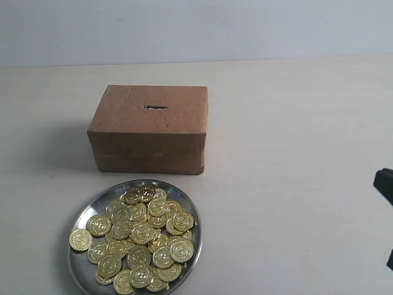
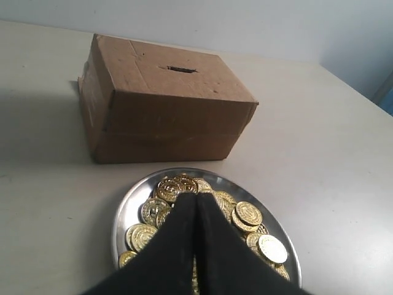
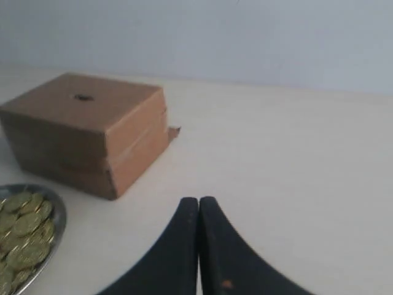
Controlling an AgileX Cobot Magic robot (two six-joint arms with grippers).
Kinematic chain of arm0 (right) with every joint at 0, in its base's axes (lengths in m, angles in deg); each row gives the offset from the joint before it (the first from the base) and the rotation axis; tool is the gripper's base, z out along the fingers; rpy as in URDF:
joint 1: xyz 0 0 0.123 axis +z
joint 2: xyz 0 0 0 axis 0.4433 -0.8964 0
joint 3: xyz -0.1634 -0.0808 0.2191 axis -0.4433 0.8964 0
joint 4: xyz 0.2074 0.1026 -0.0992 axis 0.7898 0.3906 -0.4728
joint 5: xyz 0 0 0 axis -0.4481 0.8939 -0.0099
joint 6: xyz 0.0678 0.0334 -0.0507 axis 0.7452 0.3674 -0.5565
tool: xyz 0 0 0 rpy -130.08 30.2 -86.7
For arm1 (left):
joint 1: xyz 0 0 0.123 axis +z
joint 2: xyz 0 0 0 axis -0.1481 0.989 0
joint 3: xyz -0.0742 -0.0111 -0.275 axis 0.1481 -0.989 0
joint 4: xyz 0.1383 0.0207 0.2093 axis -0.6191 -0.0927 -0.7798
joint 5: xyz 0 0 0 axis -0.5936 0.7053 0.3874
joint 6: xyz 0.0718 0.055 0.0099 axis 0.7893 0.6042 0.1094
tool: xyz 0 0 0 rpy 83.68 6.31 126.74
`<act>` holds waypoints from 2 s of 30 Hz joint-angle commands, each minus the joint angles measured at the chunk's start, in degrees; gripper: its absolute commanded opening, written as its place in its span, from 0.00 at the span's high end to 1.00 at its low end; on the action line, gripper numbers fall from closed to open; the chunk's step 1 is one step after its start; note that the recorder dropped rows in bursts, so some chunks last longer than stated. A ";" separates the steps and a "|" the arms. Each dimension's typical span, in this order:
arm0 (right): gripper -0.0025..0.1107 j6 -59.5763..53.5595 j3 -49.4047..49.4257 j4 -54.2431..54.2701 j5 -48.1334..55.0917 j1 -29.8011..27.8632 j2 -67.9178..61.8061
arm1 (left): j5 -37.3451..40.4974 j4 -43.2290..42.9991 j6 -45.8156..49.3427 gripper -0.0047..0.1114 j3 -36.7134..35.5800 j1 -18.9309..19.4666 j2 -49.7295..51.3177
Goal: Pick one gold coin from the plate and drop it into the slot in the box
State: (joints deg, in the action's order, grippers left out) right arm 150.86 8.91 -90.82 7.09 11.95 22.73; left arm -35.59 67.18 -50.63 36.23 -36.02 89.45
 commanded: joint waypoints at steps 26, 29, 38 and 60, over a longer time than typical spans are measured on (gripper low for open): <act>0.98 -8.44 0.32 2.07 -16.05 -34.65 19.72 | -0.01 0.19 0.18 0.96 0.05 0.07 -0.34; 0.98 -21.43 0.32 14.99 -13.92 -34.65 19.72 | -0.01 0.19 0.18 0.96 0.05 0.07 -0.34; 0.98 -71.55 0.32 64.11 -12.69 -34.65 19.72 | -0.01 0.19 0.18 0.96 0.05 0.07 -0.34; 0.98 -94.45 0.32 88.23 3.04 -34.65 19.72 | -0.01 0.19 0.18 0.96 0.05 0.07 -0.34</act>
State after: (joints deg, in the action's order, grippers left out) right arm 58.58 8.91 -3.83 9.68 -22.52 42.09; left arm -35.59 67.18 -50.63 36.23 -36.02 89.45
